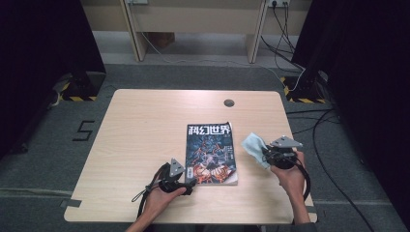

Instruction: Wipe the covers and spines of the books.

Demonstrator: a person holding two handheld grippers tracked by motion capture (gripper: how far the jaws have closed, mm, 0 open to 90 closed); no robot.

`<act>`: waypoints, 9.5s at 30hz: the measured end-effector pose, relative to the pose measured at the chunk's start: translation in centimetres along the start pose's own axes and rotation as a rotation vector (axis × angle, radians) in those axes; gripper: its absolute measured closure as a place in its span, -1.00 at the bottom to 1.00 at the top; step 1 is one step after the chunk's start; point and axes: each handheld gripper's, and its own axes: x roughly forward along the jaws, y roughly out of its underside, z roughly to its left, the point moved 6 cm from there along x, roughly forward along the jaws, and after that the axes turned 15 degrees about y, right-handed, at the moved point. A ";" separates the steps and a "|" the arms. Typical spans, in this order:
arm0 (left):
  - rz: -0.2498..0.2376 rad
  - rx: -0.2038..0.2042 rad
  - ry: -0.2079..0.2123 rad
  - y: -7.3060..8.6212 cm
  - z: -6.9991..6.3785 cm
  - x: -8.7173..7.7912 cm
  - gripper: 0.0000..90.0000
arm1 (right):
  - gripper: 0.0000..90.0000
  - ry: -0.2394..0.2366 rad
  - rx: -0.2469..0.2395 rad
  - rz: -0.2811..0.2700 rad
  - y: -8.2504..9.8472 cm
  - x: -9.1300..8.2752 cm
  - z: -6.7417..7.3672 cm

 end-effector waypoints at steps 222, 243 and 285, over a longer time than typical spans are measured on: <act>0.136 -0.038 -0.009 1.6 1.2 -4.3 -0.50 | -0.24 -0.248 -0.018 0.105 2.5 -1.6 9.6; 0.141 -0.064 -0.117 0.9 5.3 -4.1 -0.55 | -0.23 -0.252 -0.047 0.125 1.5 0.2 10.9; 0.029 -0.185 0.086 1.3 -0.9 -1.8 -0.40 | 0.10 -0.320 -0.041 0.133 -0.7 4.4 10.3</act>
